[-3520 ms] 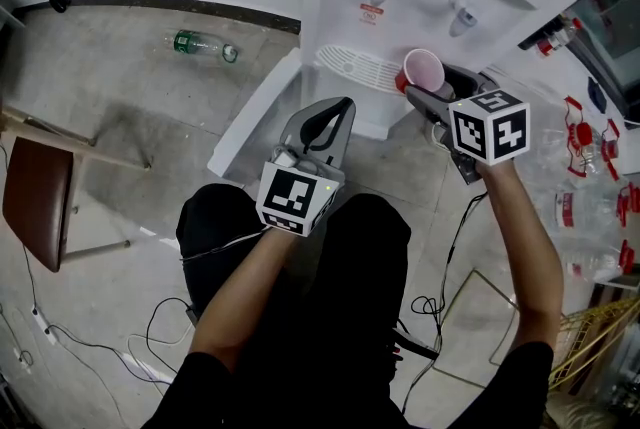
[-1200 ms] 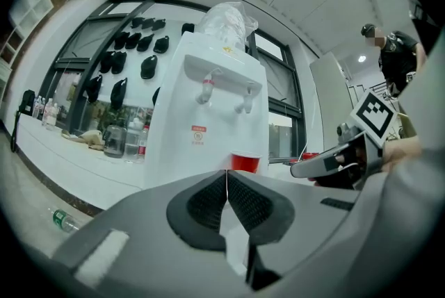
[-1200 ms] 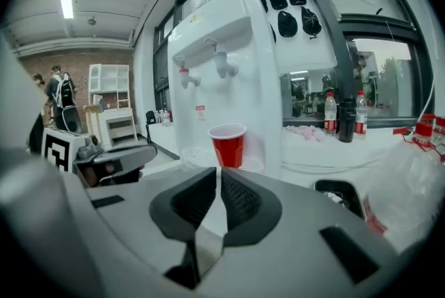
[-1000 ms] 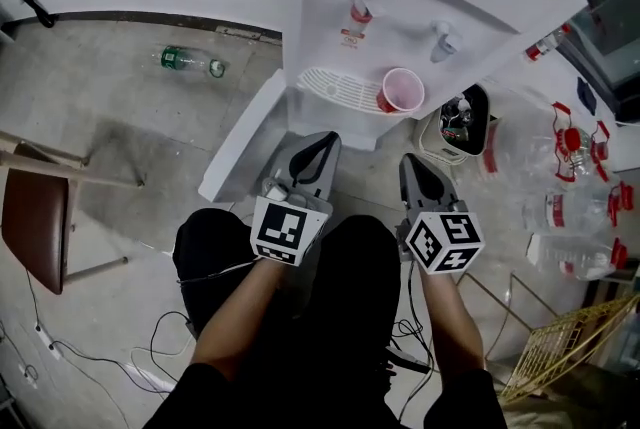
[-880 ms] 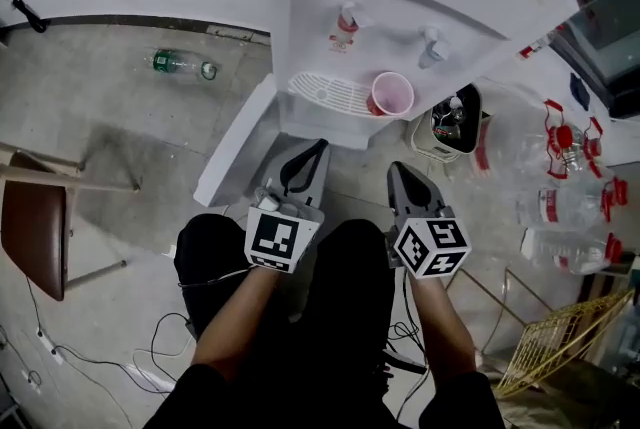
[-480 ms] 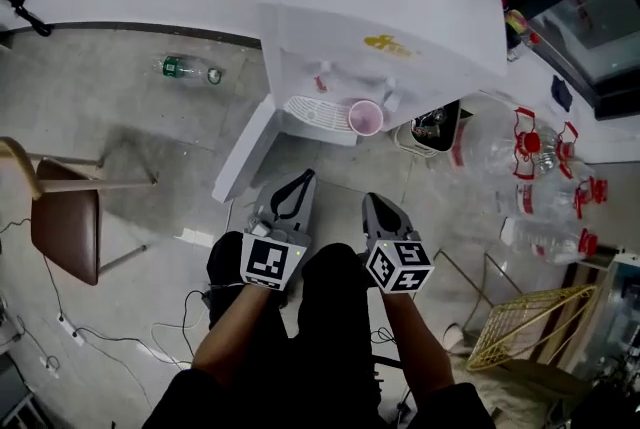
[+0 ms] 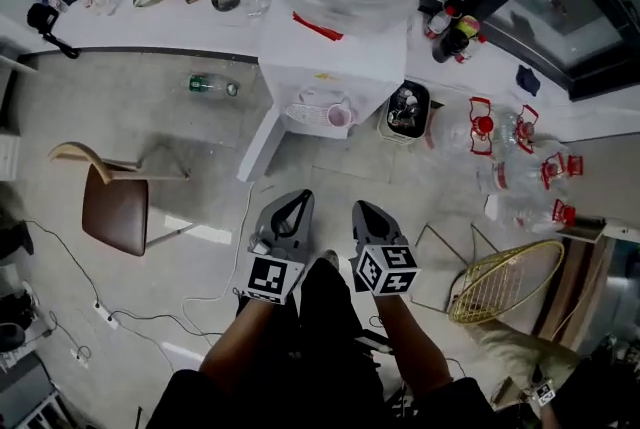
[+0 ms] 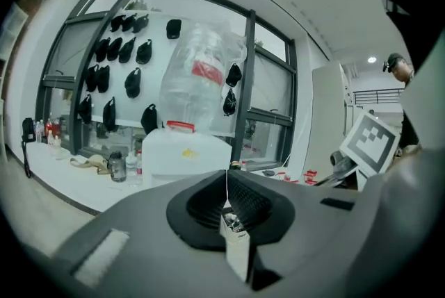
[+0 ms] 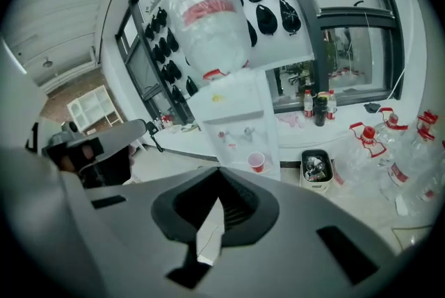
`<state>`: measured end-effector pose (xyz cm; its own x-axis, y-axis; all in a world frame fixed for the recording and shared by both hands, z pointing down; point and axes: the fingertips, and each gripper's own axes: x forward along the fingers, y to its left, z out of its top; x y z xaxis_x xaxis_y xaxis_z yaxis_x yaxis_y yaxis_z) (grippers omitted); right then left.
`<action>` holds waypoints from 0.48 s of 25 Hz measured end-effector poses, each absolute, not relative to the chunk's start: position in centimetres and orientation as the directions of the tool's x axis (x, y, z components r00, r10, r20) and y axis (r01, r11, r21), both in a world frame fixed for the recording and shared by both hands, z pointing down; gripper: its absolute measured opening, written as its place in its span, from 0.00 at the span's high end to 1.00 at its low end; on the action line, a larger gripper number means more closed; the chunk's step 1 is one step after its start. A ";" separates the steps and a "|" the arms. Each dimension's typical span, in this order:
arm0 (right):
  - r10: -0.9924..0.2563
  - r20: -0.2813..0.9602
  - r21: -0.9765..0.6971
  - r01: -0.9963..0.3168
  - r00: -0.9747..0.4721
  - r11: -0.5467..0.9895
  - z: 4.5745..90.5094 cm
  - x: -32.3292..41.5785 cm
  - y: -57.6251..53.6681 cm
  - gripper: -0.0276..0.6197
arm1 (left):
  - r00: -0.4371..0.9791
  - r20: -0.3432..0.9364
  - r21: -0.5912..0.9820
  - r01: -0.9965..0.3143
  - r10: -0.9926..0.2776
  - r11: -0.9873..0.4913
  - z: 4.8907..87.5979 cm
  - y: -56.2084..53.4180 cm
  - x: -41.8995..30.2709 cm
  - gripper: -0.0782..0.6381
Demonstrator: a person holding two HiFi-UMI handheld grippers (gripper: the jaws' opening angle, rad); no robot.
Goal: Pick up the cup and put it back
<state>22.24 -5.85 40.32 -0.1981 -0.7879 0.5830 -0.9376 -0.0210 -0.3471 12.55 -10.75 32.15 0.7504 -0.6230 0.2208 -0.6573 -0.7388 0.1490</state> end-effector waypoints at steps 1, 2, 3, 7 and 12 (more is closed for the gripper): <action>-0.791 0.578 -0.348 -0.937 -0.198 -0.019 38.3 22.2 -4.9 0.96 | 0.750 0.221 0.147 -0.658 -0.624 -0.739 30.1 -9.8 12.5 0.88; -0.794 0.575 -0.348 -0.937 -0.198 -0.018 36.3 22.1 -4.0 0.96 | 0.746 0.227 0.139 -0.661 -0.626 -0.738 28.2 -8.8 12.4 0.88; -0.797 0.571 -0.348 -0.937 -0.196 -0.019 34.5 22.1 -3.0 0.96 | 0.739 0.238 0.128 -0.667 -0.630 -0.734 26.4 -7.9 12.3 0.88; -0.811 0.558 -0.338 -0.941 -0.178 -0.026 27.9 22.2 0.9 0.96 | 0.713 0.266 0.127 -0.693 -0.648 -0.710 20.2 -4.1 11.2 0.88; -0.861 0.491 -0.254 -0.967 -0.129 0.000 20.8 22.0 4.3 0.96 | 0.698 0.248 0.117 -0.710 -0.672 -0.695 14.9 -0.3 9.2 0.88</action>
